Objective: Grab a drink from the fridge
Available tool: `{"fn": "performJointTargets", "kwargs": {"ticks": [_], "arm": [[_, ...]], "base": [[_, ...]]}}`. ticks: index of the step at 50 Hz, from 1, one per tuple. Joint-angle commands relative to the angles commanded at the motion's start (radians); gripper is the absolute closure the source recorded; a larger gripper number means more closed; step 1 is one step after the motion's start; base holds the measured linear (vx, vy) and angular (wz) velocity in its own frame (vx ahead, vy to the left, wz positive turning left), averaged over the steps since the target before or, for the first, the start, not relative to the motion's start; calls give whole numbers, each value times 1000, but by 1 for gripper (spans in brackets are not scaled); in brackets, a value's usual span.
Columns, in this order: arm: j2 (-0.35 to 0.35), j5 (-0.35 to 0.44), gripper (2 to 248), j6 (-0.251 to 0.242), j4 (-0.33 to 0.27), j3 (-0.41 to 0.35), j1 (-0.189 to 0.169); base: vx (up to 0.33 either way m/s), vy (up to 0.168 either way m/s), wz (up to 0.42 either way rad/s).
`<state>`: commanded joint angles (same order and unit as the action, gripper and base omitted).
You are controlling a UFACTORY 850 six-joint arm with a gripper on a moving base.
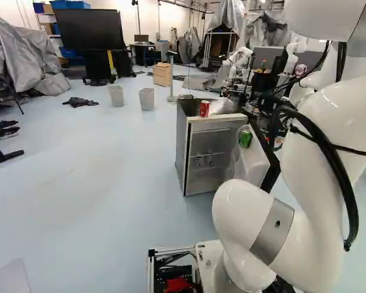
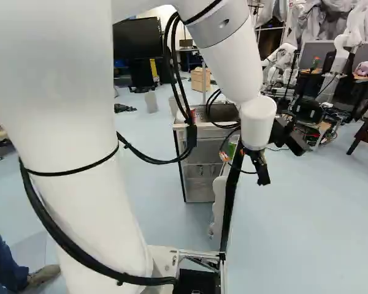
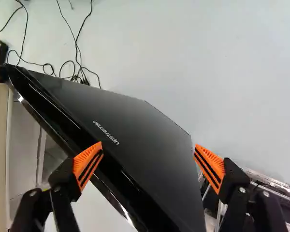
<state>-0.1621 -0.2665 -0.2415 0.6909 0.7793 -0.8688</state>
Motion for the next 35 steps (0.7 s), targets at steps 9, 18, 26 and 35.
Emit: {"fn": "performJointTargets", "kwargs": {"ticks": [9,18,26,35], "arm": [[10,0,3,0,0,-12,15],[21,0,3,0,0,-24,30],[29,0,3,0,0,-34,44],[39,0,3,0,0,-45,60]], "base": [[0,0,0],[0,0,0],[0,0,0],[0,0,0]]}}
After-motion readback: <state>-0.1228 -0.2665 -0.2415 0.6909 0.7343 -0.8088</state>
